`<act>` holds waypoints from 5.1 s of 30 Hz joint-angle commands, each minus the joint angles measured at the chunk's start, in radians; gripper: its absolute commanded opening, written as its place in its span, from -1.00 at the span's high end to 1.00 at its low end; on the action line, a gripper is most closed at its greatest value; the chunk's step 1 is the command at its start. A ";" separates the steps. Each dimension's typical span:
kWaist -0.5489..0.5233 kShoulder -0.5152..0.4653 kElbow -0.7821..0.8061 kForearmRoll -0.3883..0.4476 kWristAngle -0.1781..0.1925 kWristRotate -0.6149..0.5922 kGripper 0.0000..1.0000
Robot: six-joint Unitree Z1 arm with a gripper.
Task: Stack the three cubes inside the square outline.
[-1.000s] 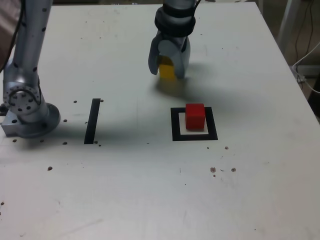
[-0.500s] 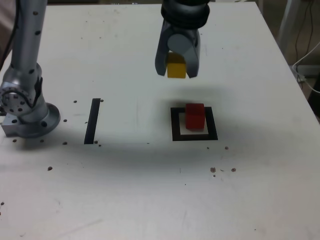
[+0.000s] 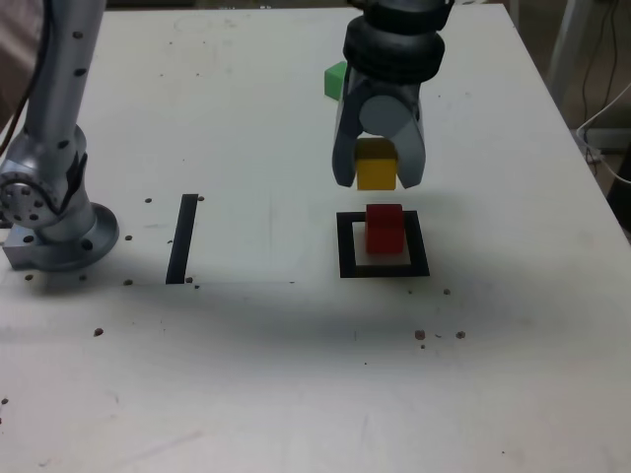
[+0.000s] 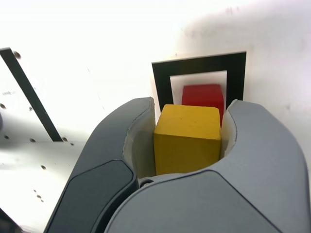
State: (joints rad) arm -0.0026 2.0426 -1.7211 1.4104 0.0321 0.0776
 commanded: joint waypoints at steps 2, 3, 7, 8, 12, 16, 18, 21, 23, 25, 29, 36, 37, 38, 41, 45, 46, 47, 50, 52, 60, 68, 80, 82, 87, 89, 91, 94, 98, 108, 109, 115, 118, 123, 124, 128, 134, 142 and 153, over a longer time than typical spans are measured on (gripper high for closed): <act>-0.003 0.015 -0.005 0.000 -0.020 -0.006 0.41; -0.004 0.018 -0.005 0.000 -0.025 -0.007 0.41; -0.007 0.036 -0.007 -0.002 -0.040 -0.008 0.41; -0.008 0.042 -0.007 -0.002 -0.042 -0.008 0.41; -0.012 0.064 -0.012 -0.005 -0.052 -0.009 0.41; -0.014 0.080 -0.016 -0.013 -0.062 -0.009 0.41; -0.015 0.089 -0.018 -0.017 -0.065 -0.009 0.41; -0.016 0.098 -0.021 -0.020 -0.065 -0.009 0.41; -0.016 0.101 -0.022 -0.020 -0.064 -0.009 0.41; -0.016 0.103 -0.022 -0.021 -0.062 -0.009 0.41; -0.016 0.104 -0.022 -0.021 -0.060 -0.009 0.41; -0.016 0.110 -0.015 -0.028 -0.056 -0.008 0.20; -0.016 0.111 -0.014 -0.030 -0.056 -0.007 0.07; -0.015 0.112 -0.012 -0.032 -0.055 -0.006 -0.09; -0.013 0.113 -0.008 -0.036 -0.055 -0.002 -0.59; -0.010 0.113 0.000 -0.043 -0.052 0.001 -0.89; -0.009 0.113 0.002 -0.044 -0.051 0.001 -0.92; -0.008 0.112 0.005 -0.045 -0.050 0.001 -0.93; -0.006 0.109 0.012 -0.046 -0.046 0.001 -0.96; -0.004 0.104 0.017 -0.046 -0.040 0.001 -0.97; 0.028 0.014 0.059 -0.043 0.058 -0.004 -0.99; 0.159 -0.082 0.116 -0.043 0.161 0.109 -0.99; 0.469 -0.038 0.071 -0.079 0.155 0.192 -0.99; 0.506 -0.017 0.040 -0.080 0.148 0.191 -0.99; 0.584 0.062 -0.042 -0.071 0.125 0.186 -1.00; 0.610 0.100 -0.080 -0.063 0.112 0.184 -1.00; 0.637 0.139 -0.126 -0.052 0.100 0.181 -1.00; 0.666 0.180 -0.185 -0.033 0.089 0.178 -1.00; 0.692 0.225 -0.258 0.002 0.079 0.176 -1.00; 0.718 0.324 -0.360 0.083 0.058 0.177 -0.92; 0.720 0.330 -0.361 0.089 0.055 0.178 -0.91; 0.722 0.359 -0.371 0.112 0.035 0.187 -0.74; 0.722 0.371 -0.382 0.124 0.032 0.191 -0.59; 0.723 0.383 -0.394 0.141 0.036 0.193 -0.24; 0.723 0.384 -0.394 0.143 0.038 0.193 -0.16; 0.722 0.385 -0.395 0.145 0.047 0.202 0.22; 0.722 0.384 -0.395 0.141 0.050 0.219 0.41; 0.719 0.378 -0.394 0.141 0.051 0.236 0.41; 0.672 0.309 -0.374 0.140 0.071 0.270 0.43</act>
State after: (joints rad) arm 0.6804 2.3754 -2.1033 1.5433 0.0997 0.3441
